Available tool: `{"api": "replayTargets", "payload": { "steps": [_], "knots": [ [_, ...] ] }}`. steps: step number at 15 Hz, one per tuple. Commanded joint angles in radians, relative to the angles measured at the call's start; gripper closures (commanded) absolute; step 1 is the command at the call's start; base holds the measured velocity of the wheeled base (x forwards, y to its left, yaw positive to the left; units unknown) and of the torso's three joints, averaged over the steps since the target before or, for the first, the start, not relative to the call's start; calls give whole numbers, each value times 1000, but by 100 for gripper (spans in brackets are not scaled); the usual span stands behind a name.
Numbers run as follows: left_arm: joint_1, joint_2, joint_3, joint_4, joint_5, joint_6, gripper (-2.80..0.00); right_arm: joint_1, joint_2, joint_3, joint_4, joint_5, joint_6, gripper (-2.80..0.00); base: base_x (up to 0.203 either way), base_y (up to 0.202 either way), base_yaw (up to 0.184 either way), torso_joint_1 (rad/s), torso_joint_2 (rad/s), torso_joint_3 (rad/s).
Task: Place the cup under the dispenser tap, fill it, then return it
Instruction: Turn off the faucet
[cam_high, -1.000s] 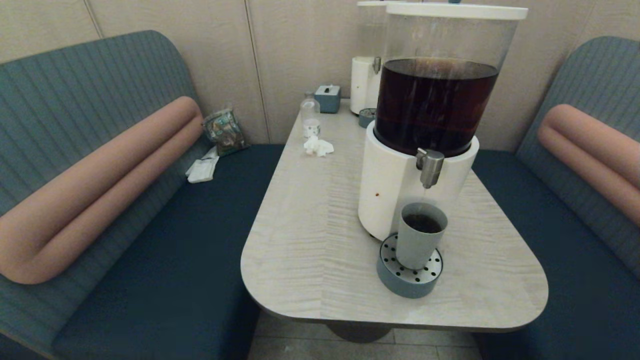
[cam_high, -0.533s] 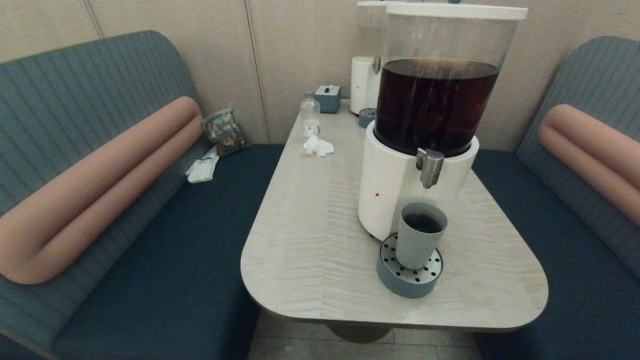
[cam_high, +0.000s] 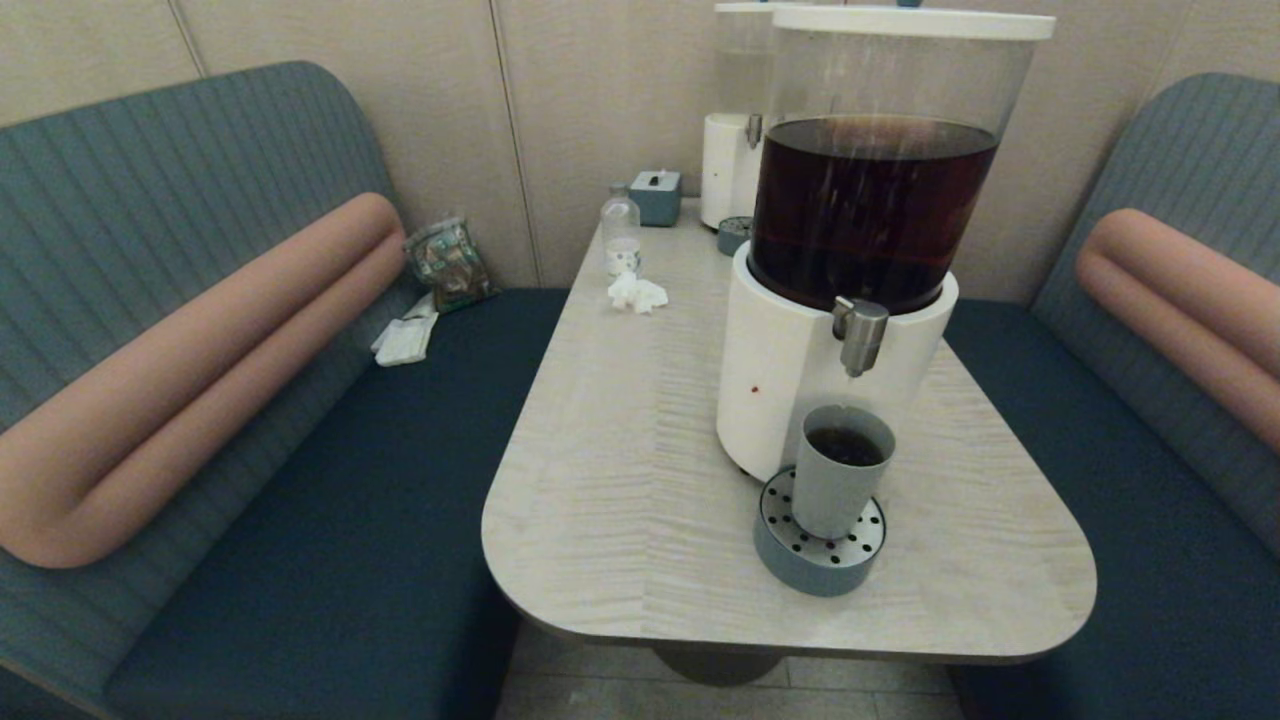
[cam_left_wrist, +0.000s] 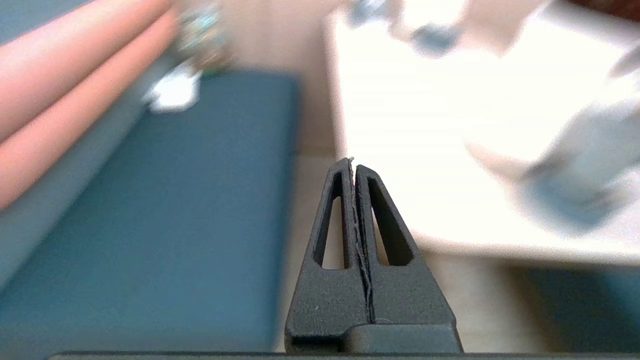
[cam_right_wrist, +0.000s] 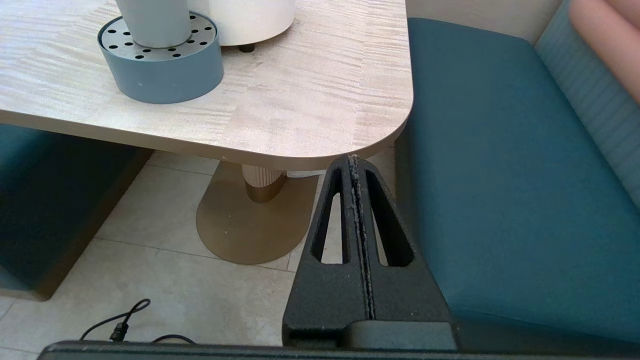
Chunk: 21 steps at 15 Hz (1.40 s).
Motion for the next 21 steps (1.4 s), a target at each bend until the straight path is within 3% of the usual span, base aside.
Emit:
{"api": "replayTargets", "payload": {
  "steps": [1, 3, 5, 6, 10, 11, 13, 14, 21],
  "knots": [
    [-14, 333, -217, -45, -131, -72, 0, 1, -2, 0, 0, 1, -1, 0, 0, 0, 0, 0, 0, 0],
    [-23, 544, -323, -185, -352, -184, 0, 0, -2, 0, 0, 1, -1, 0, 0, 0, 0, 0, 0, 0],
    [-28, 723, -360, -388, -557, -254, 0, 1, -2, 0, 1, 1, -1, 0, 0, 0, 0, 0, 0, 0],
    [-30, 827, -367, -505, -621, -272, 0, 1, -2, 0, 0, 1, -1, 0, 0, 0, 0, 0, 0, 0],
    [-43, 1292, -391, -1129, -742, -356, 0, 1, -2, 0, 0, 1, -1, 0, 0, 0, 0, 0, 0, 0],
    [-55, 1384, -394, -1314, -759, -415, 0, -1, -2, 0, 0, 1, -1, 0, 0, 0, 0, 0, 0, 0],
    [-93, 1499, -393, -1535, -789, -547, 0, 1, -2, 0, 0, 1, -1, 0, 0, 0, 0, 0, 0, 0],
    [-111, 1509, -390, -1562, -798, -572, 0, 1, -2, 0, 0, 1, -1, 0, 0, 0, 0, 0, 0, 0],
    [-151, 1497, -361, -1562, -832, -572, 0, 1, -2, 0, 0, 1, -1, 0, 0, 0, 0, 0, 0, 0]
  ]
}}
